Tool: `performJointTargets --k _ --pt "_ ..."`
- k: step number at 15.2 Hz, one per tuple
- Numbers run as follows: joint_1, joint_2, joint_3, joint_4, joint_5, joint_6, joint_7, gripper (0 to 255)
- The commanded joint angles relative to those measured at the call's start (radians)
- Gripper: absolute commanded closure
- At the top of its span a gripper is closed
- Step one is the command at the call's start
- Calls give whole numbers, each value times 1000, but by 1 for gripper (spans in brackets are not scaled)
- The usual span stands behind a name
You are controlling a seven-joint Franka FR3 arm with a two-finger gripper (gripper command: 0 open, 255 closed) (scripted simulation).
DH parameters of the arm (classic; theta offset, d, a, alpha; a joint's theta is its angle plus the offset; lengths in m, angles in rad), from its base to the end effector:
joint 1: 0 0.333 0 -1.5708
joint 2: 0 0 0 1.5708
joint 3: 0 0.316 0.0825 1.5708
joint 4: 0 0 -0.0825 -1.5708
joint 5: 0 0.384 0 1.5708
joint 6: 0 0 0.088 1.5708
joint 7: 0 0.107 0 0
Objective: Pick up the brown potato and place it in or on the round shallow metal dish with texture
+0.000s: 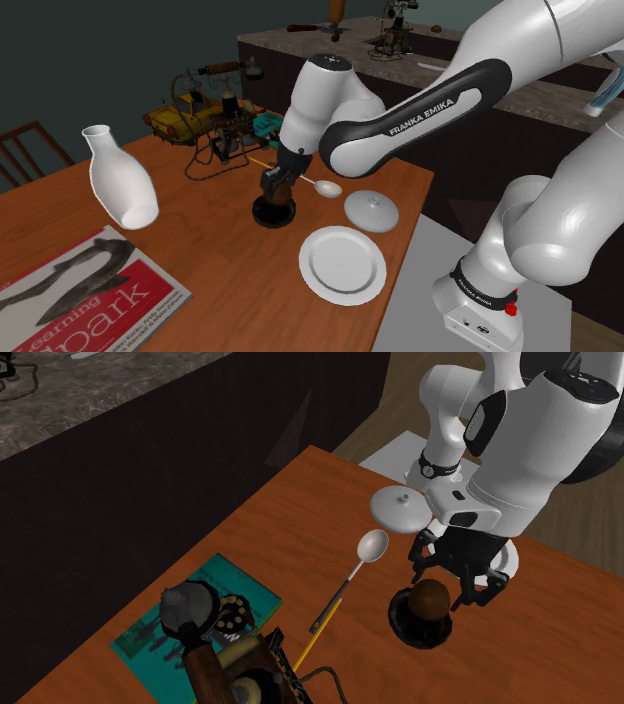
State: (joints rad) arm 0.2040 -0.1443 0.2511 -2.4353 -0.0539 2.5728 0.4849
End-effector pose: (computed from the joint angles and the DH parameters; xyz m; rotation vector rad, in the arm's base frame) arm 0.4428 0.2184 0.3857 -3.0500 -0.0214 -0.4278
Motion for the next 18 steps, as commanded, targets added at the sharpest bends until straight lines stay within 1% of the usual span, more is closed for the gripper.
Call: performJointTargets --k 1,3,10,11,16,18 --pt "-2 16 4 -12 -11 28 11 255" --pt "-4 32 6 -21 -20 52 20 255" --pt "-4 32 5 -21 -20 52 20 255" --pt "-4 32 5 -21 -20 52 20 0" --pt "-4 32 5 -21 -20 52 20 0" --pt "6 -34 1 -17 14 -15 -5 0"
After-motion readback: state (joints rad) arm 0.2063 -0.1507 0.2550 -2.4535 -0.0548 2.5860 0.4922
